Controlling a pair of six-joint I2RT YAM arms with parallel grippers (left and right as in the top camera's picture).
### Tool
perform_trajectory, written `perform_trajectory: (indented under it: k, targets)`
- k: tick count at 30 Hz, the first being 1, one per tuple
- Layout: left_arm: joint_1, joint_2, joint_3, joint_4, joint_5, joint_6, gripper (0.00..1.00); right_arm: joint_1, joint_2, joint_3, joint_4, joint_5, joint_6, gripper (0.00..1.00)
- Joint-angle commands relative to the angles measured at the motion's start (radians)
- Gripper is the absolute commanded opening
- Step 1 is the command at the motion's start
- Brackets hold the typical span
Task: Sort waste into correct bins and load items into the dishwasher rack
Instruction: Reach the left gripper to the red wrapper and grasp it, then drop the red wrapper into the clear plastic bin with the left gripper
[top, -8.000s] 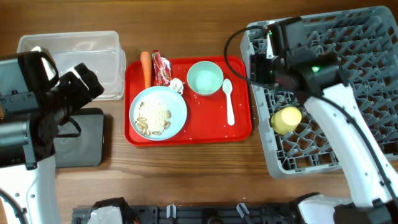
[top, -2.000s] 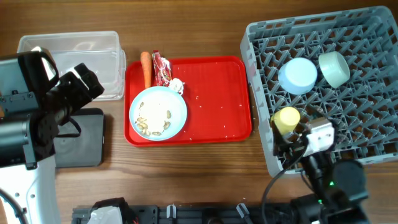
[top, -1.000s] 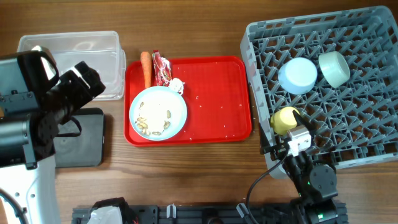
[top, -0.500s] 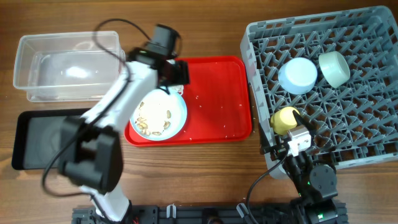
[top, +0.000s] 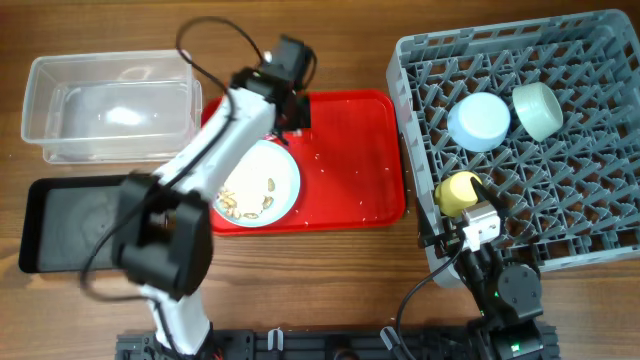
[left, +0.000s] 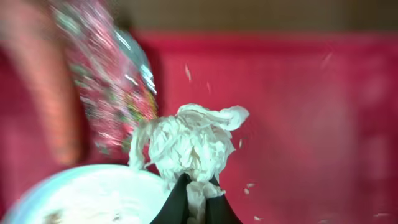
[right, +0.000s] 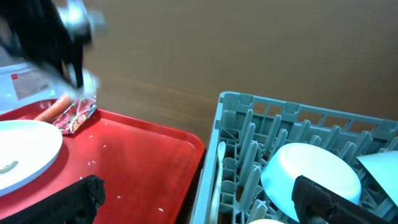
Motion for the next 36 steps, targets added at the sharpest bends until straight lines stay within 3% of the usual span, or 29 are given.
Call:
perform_trajectory:
  k: [1, 6, 8, 9, 10, 11, 12, 17, 19, 20, 25, 28, 31, 33, 36]
  targets:
    - [0.144, -0.165, 0.049, -0.035, -0.105, -0.040, 0.04, -0.001, 0.004, -0.001, 0.002, -0.013, -0.005, 1.00]
    - [0.410, -0.120, 0.048, -0.014, -0.119, -0.058, 0.04, -0.001, 0.004, -0.001, 0.002, -0.013, -0.005, 1.00]
    - [0.463, -0.074, 0.048, 0.023, -0.081, -0.022, 0.17, -0.001, 0.004, -0.001, 0.002, -0.013, -0.005, 1.00]
    - [0.481, -0.052, 0.048, 0.037, -0.059, 0.011, 0.38, -0.001, 0.004, -0.001, 0.002, -0.013, -0.005, 1.00]
    - [0.496, -0.038, 0.050, 0.045, -0.017, 0.045, 0.72, -0.001, 0.004, -0.001, 0.002, -0.013, -0.005, 1.00]
    - [0.498, -0.038, 0.052, 0.042, 0.015, 0.051, 0.83, -0.001, 0.004, -0.001, 0.002, -0.013, -0.005, 1.00]
    - [0.491, -0.053, 0.067, 0.024, 0.070, 0.051, 0.88, -0.001, 0.004, -0.001, 0.002, -0.013, -0.005, 1.00]
    - [0.369, -0.093, 0.092, -0.010, 0.133, 0.072, 0.79, -0.001, 0.004, -0.001, 0.002, -0.013, -0.005, 1.00]
    - [0.288, -0.080, 0.071, -0.021, 0.071, 0.074, 0.60, -0.001, 0.004, -0.001, 0.002, -0.013, -0.005, 1.00]
    - [0.253, -0.064, 0.056, -0.013, 0.056, 0.075, 0.57, -0.001, 0.004, -0.001, 0.002, -0.013, -0.005, 1.00]
    - [0.143, 0.069, 0.019, 0.029, -0.027, 0.074, 0.54, -0.001, 0.004, -0.001, 0.002, -0.013, -0.005, 1.00]
    - [0.133, 0.166, 0.019, 0.074, -0.027, 0.066, 0.48, -0.001, 0.004, -0.001, 0.002, -0.013, -0.005, 1.00]
    - [0.133, 0.213, 0.019, 0.085, -0.027, 0.066, 0.52, -0.001, 0.004, -0.001, 0.002, -0.013, -0.005, 1.00]
    - [0.133, 0.230, 0.019, 0.086, -0.027, 0.067, 0.66, -0.001, 0.004, -0.001, 0.002, -0.013, -0.005, 1.00]
    - [0.132, 0.268, 0.018, 0.100, -0.026, 0.070, 0.67, -0.001, 0.004, -0.001, 0.002, -0.013, -0.005, 1.00]
